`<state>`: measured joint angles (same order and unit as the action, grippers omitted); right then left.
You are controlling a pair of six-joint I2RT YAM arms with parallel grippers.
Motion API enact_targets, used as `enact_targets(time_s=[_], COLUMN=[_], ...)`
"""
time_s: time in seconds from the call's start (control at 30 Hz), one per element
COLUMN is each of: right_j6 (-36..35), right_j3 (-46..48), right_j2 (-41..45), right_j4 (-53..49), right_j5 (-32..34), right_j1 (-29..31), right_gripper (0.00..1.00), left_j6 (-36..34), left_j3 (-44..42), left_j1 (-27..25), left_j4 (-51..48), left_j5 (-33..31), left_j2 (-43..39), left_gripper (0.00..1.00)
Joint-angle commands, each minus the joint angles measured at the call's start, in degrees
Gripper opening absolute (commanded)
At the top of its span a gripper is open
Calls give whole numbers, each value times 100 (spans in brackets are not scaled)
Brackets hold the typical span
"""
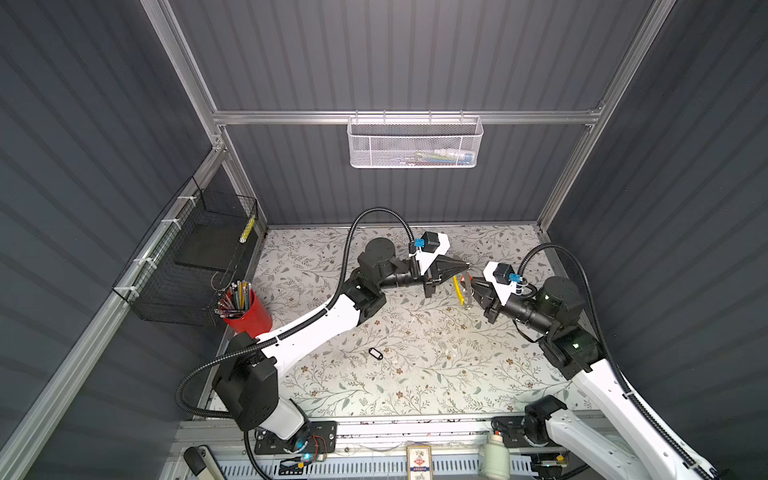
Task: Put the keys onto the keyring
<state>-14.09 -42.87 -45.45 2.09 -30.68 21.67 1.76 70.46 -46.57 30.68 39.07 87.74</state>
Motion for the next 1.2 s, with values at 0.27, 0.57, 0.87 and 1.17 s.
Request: enact_targets(time_s=[0.27, 0.57, 0.87, 1.17], right_j6=[-177, -469, -843, -1354], right_j3=[-186, -270, -482, -714], right_j2=[63, 448, 335, 236], right_j4=[-77, -535, -1085, -1605], right_j5=[388, 1029, 1342, 1632], right_j1=[150, 153, 155, 151], right_gripper=[3, 2, 0, 0], left_j6=[322, -1029, -1293, -1640], left_j3=[-190, 103, 145, 264], left_j1=[11, 7, 16, 10], left_j4=[626, -1044, -1286, -1752], left_j5=[72, -31, -53, -75], left_j2=[34, -196, -284, -344], left_gripper=[0, 0, 0, 0])
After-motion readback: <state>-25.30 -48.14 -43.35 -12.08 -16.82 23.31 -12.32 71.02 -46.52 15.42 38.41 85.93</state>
